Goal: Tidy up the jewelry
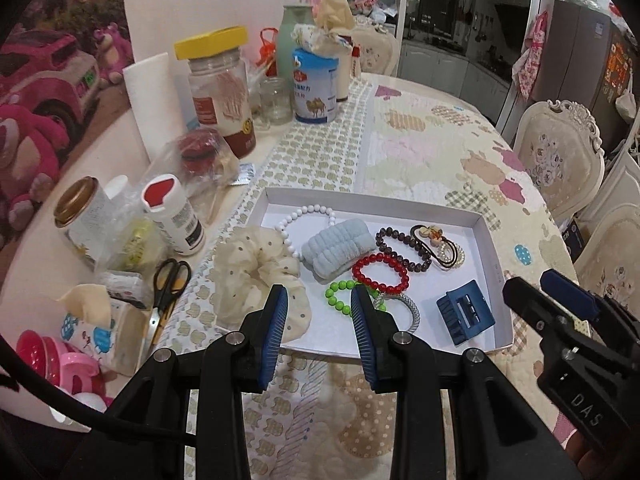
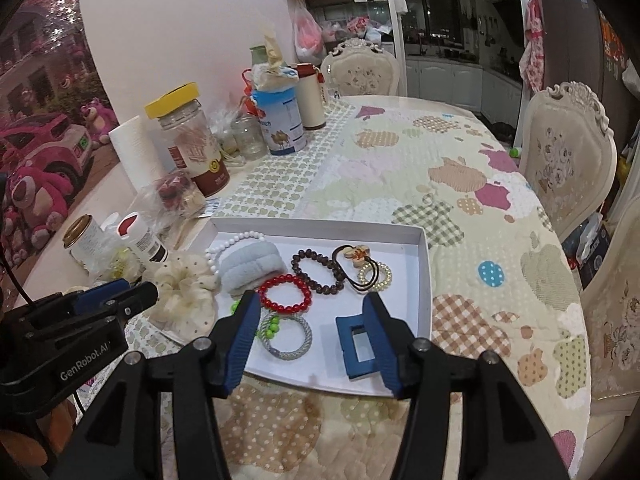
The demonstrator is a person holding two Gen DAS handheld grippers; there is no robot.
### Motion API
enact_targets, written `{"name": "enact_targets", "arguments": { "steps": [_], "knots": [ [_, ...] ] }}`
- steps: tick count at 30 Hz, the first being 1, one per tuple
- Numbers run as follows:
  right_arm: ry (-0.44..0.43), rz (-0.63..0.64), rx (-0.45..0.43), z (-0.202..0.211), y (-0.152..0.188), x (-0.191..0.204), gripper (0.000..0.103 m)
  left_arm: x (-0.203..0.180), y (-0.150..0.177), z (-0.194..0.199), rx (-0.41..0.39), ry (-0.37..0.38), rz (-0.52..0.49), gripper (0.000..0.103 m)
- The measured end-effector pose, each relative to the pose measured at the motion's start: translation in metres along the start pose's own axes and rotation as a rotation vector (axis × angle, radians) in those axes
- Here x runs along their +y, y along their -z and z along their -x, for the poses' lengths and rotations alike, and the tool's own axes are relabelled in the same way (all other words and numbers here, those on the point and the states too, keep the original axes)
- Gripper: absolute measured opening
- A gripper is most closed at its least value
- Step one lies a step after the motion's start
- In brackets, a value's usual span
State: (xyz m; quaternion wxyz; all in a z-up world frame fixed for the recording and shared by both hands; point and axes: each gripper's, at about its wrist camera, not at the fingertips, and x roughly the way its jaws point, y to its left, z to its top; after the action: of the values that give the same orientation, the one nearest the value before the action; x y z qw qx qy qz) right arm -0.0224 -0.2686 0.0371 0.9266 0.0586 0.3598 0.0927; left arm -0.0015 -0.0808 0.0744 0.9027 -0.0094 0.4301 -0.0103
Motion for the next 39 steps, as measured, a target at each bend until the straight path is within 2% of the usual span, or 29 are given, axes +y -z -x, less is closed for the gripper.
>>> {"name": "enact_targets", "arguments": {
  "steps": [17, 39],
  "knots": [
    [0.004, 0.026, -0.035, 0.036, 0.006, 0.013, 0.059, 0.000, 0.011, 0.037, -0.065, -0.014, 0.005, 0.032],
    [-0.003, 0.038, -0.037, 0.046, 0.010, 0.016, 0.061, 0.000, 0.014, 0.048, -0.080, -0.019, 0.008, 0.032]
  ]
}}
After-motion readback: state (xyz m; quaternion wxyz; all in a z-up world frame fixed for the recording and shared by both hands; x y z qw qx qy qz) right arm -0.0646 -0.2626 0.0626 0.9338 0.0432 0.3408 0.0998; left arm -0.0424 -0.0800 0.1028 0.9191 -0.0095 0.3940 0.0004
